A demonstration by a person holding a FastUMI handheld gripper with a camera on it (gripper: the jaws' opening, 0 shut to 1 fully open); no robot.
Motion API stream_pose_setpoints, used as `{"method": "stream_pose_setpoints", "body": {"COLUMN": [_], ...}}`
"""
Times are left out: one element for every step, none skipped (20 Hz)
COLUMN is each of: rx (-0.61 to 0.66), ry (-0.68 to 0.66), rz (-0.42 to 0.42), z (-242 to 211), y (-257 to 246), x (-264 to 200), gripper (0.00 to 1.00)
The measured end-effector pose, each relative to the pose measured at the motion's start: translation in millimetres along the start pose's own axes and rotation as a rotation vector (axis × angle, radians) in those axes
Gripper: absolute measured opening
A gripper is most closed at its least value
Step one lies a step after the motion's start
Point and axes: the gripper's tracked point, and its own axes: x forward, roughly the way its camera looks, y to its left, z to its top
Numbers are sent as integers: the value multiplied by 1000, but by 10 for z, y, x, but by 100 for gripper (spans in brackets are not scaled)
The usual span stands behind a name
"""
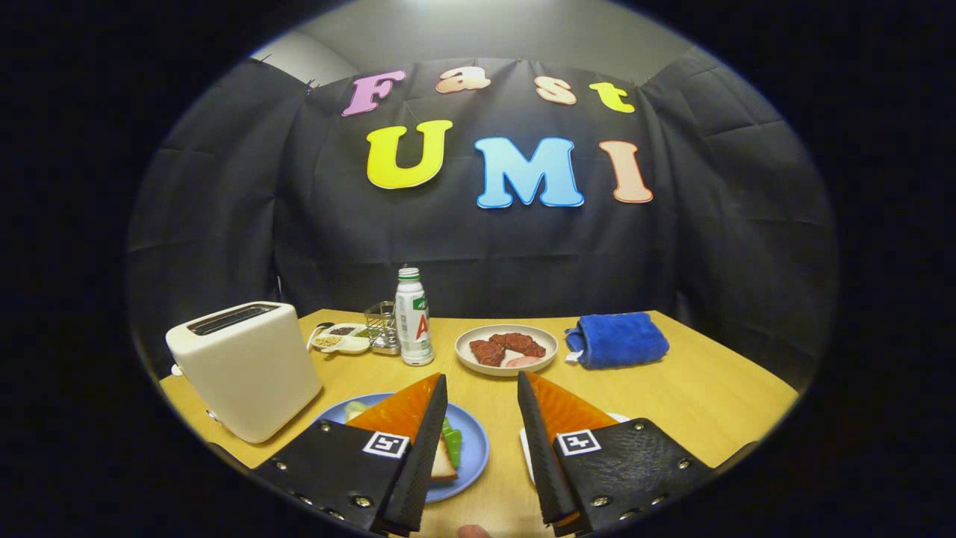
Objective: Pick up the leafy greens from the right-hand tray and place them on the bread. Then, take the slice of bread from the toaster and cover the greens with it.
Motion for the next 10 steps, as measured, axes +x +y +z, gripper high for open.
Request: {"method": "stream_pose_setpoints", "body": {"rx": [0,-7,-12,-14,-16,-21,-35,-44,-43,-46], "ry": [-5,-14,-21,-23,-29,-44,-61,-77,-86,-102], "rz": [-7,-15,-22,-27,-28,-40,-55,-64,-65,-71], "z": [30,69,99,99,110,143,174,188,204,221], "y": [-79,-177,-256,-329,-398,-489,-595,-693,-787,-885], "x": [3,8,17,30,28,12,-9,-29,-54,-48], "gripper": [58,58,58,58,58,57,58,58,58,57]}}
